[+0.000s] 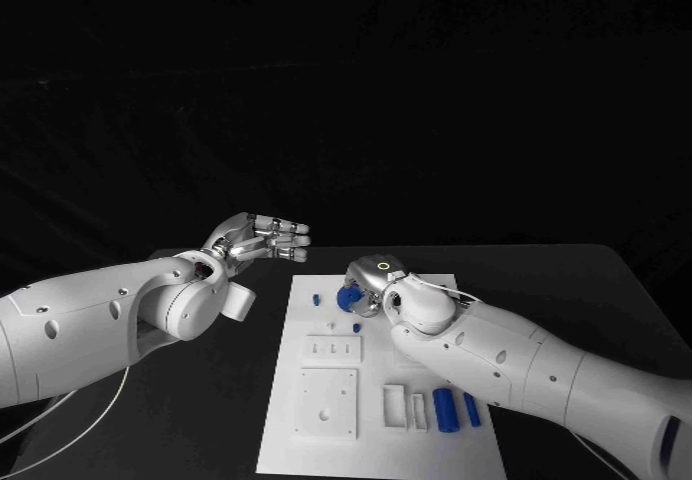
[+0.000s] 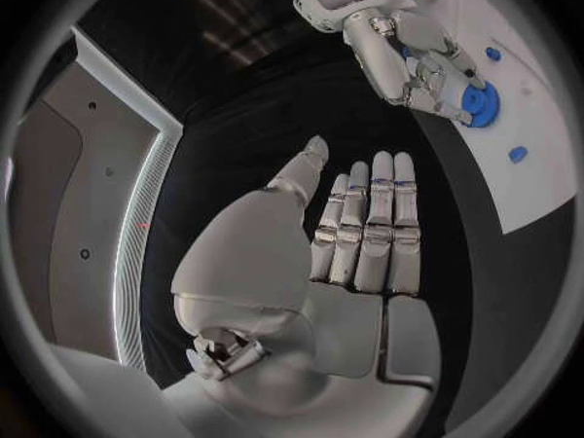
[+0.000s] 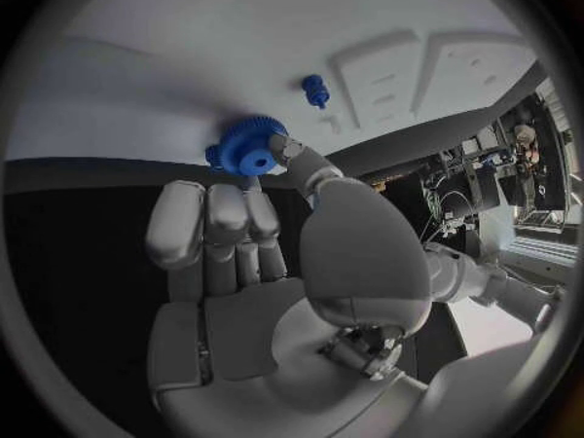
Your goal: Assemble the parts on the task board
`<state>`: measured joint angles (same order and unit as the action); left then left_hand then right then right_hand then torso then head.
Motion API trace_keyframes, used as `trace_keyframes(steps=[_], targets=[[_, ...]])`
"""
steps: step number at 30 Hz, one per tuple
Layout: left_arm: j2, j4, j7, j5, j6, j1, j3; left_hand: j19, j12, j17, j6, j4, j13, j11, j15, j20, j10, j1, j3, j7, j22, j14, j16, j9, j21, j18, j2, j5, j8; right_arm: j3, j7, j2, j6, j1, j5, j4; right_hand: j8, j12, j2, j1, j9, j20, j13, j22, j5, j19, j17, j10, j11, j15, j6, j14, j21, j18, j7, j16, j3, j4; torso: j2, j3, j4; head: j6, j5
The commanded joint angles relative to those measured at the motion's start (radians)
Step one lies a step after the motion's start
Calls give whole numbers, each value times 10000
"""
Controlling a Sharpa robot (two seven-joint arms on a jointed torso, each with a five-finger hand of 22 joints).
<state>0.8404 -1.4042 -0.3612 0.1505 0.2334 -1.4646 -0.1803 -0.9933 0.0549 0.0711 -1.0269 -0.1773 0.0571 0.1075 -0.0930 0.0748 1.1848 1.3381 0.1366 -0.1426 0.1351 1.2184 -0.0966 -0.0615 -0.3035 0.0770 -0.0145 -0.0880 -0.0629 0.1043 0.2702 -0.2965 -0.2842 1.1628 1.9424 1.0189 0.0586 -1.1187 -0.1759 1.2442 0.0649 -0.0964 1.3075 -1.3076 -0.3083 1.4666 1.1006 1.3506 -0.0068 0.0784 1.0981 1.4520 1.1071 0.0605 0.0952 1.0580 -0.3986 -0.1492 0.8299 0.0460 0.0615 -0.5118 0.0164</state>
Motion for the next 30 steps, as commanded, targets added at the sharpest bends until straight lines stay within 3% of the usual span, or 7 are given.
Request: trace_keyframes(steps=[1,6,9,13,18,26,30], targets=[[-31,-18,-37,29,-140,-15,10,9,33,-7,57,-34,15,2,18,-10,1,-12,36,3,-11,1,31,-13,-18,-194,58,-7,-16,-8,-68,68,235,-6,-88,-114,26,82,54,-209,-29,6,14,-1456,415,270,-16,-84,21,-12,-198,17,-44,54,27,-46,141,215,5,-1,14,7,6],[-34,-18,-19,29,-137,-15,10,15,31,-6,62,-23,14,7,12,-5,-11,-4,33,0,-31,-13,33,-13,-19,-192,63,-5,-17,-20,-153,134,354,-6,-296,-219,35,154,47,-507,-25,55,-72,-1450,1600,287,-36,-145,56,-61,-449,18,-108,76,46,-81,795,1118,3,-4,14,-2,7],[-31,-17,-13,29,-128,-16,10,15,31,-6,62,-23,14,7,12,-5,-11,-4,33,0,-31,-13,33,-13,-19,-192,63,-5,-17,-23,-175,140,406,-6,-367,-248,36,126,-99,-575,-23,71,-72,-1450,2547,295,-27,-145,67,-76,-591,21,-122,83,60,-74,1303,1635,1,-4,7,-4,7],[-29,-30,12,20,-168,-16,10,17,35,-5,75,80,17,11,2,12,-24,-129,-35,1,-45,-18,34,-12,-5,-199,60,57,-15,-25,-143,136,571,-6,-478,-285,27,96,-160,-617,-24,26,-55,-1453,2597,308,15,-123,39,-38,-589,13,-123,69,41,-60,1618,2448,2,0,-4,-15,27],[-36,-59,69,14,-247,-16,9,6,34,-5,108,171,17,30,-20,35,-68,-69,-129,-13,-102,-59,54,-13,61,-194,51,114,-17,-26,-104,90,666,-6,-538,-281,51,39,-90,-536,-15,26,-15,-1460,2584,318,52,-97,31,-45,-492,26,-101,61,22,-39,1472,2747,-2,7,-16,-16,-4],[-48,-10,106,11,-260,-16,-5,-55,35,-2,161,520,19,45,-39,61,-106,-93,-302,-18,-215,-82,61,-12,187,-192,79,103,-18,-27,-34,-43,624,-21,-546,-164,44,24,-72,-436,-19,37,-8,-1459,2552,319,52,-88,28,-49,-412,34,-107,64,11,-40,1407,2709,-12,27,-8,25,-54],[-28,11,107,11,-247,-16,-11,-92,34,-3,158,621,18,47,-42,63,-112,-34,-336,-18,-266,-88,64,-13,238,-193,69,103,-18,-26,34,-187,540,-26,-574,-11,40,0,-91,-595,-20,45,-5,-1462,2548,326,50,-77,30,-50,-413,36,-99,72,11,-30,1379,2882,-9,10,-6,40,-94]])
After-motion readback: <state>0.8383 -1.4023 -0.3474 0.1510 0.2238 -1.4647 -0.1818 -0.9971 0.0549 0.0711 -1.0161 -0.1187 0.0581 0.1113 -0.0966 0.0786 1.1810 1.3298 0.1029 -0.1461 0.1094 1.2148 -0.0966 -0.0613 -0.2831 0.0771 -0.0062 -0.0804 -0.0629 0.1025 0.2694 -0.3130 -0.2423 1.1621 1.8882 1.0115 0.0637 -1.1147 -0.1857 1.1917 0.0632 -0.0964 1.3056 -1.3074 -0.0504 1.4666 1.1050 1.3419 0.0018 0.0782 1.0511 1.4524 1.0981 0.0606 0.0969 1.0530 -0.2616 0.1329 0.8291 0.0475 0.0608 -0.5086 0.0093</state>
